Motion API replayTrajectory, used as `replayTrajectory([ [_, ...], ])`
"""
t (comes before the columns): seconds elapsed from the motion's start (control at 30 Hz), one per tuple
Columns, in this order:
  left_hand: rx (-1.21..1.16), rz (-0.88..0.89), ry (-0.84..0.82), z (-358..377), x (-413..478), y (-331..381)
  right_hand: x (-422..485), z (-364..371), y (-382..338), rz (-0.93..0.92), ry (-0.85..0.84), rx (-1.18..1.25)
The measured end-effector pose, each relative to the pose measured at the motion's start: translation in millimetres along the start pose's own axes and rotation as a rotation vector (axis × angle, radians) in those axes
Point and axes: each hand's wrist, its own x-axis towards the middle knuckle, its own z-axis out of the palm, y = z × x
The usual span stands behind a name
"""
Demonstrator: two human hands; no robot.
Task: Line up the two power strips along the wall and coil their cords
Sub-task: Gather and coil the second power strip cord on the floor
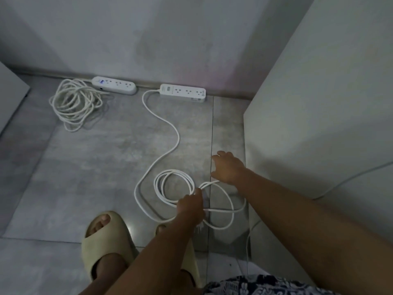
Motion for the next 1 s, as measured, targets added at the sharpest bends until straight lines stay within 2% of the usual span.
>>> replayTrajectory([
  [0.13, -0.048, -0.015, 0.053, -7.4, 8.4, -1.1, 0.1, 2.1, 3.9, 0.002, 0.005, 0.004],
  [0.23, -0.008, 0.038, 0.153, -22.1, 14.2, -8.9, 2.4, 0.9, 4.6, -0.003, 0.016, -0.002],
  [0.33, -0.015, 0.017, 0.27, -46.6, 23.4, -21.0, 7.6, -1.3, 2.8, -0.006, 0.039, 0.023],
  [0.5, -0.396, -0.122, 0.366, -97.2, 42.9, -41.6, 20.6, -13.3, -1.5, -0.024, 0.158, 0.088],
  [0.7, -0.725, -0.22, 0.418, -151.9, 55.3, -56.4, 47.6, -49.7, -4.9, -0.027, 0.158, 0.099],
  [0.77, -0.796, -0.229, 0.442, -166.7, 53.9, -58.5, 57.1, -61.9, -8.5, -0.032, 0.127, 0.095],
  [0.87, -0.825, -0.237, 0.469, -179.4, 48.3, -61.5, 69.8, -77.1, -19.3, -0.061, -0.035, 0.057],
  [1.0, -0.875, -0.238, 0.472, -177.1, 46.8, -67.4, 82.1, -64.0, -31.4, -0.172, -0.198, -0.143],
])
